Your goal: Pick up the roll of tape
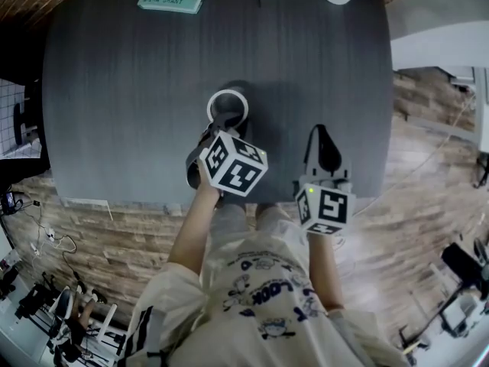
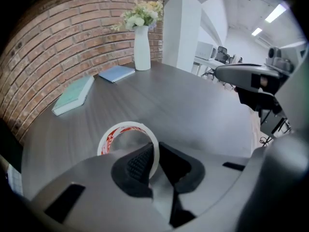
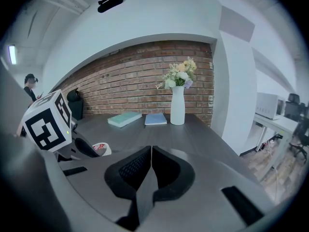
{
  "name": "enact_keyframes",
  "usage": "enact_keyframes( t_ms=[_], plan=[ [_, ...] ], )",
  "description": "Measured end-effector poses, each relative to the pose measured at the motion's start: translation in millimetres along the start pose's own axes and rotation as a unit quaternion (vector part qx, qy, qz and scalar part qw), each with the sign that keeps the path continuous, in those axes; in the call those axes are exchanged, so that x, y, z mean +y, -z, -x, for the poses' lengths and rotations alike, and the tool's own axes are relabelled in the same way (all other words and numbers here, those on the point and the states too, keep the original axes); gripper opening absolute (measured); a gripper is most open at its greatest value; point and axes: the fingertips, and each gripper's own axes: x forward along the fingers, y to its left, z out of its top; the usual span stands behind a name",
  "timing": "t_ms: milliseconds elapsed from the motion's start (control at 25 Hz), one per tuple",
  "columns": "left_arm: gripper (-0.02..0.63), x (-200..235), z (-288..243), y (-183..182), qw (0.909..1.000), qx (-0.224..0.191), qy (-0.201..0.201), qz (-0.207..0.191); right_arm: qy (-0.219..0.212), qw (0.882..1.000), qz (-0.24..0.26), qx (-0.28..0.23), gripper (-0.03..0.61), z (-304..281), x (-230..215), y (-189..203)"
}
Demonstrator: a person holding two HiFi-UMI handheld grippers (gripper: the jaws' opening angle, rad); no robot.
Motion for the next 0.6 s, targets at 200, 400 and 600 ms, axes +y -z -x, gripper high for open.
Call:
enact_keyframes(
  t_ms=[200, 400, 600],
  plan=[
    [0.037, 23, 42, -23, 0.9973, -0.062, -0.025, 0.031, -0.010, 0.999, 0.007, -0.030, 0.009, 1, 8, -31],
    [0.038, 46, 99, -46, 0.9868, -0.138, -0.064, 0.057, -0.022, 0.997, 0.012, -0.075, 0.009, 7, 22, -75],
    [0.038, 68, 149, -66, 0.9691, -0.206, -0.102, 0.090, -0.030, 0.992, 0.023, -0.119, 0.009, 11, 25, -117]
  ],
)
